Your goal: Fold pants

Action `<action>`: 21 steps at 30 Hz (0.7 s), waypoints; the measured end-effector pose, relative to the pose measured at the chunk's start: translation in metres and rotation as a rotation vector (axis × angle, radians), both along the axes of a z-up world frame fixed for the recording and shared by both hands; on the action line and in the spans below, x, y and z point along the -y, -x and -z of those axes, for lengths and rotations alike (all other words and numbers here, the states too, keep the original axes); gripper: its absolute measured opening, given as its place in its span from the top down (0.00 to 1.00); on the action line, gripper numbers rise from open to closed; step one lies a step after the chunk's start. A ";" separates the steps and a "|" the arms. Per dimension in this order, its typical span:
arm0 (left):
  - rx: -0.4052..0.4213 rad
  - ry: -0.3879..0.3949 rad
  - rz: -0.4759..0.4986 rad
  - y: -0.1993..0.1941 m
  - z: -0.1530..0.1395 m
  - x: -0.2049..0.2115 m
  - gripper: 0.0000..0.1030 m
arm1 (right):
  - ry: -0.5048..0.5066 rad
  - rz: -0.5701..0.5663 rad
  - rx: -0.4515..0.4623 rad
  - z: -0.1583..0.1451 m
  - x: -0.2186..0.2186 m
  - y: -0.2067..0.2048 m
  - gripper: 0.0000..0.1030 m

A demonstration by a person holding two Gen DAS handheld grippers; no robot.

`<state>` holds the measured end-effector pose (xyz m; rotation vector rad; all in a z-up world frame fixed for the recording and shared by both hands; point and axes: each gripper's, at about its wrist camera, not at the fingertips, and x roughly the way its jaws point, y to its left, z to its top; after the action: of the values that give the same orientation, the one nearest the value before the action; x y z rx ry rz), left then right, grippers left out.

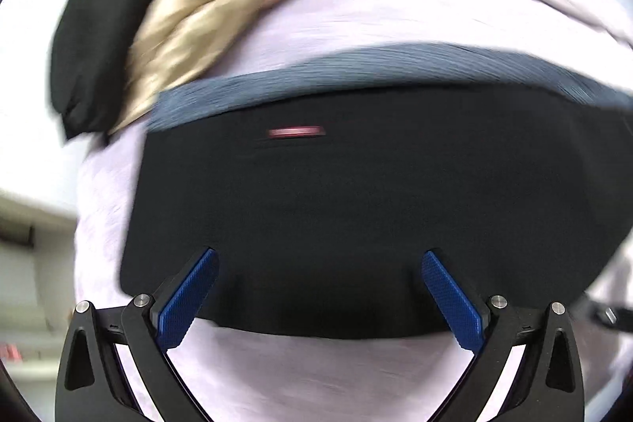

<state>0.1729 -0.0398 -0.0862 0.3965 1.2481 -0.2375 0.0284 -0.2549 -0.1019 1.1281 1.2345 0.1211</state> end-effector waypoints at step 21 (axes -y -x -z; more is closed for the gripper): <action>-0.091 -0.050 0.033 -0.002 0.041 0.023 0.00 | 0.031 0.081 -0.021 0.003 0.017 -0.005 0.95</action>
<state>0.1753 -0.0625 -0.1269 0.4534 1.3394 -0.2548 0.0335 -0.2719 -0.1047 1.1536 1.2043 0.0291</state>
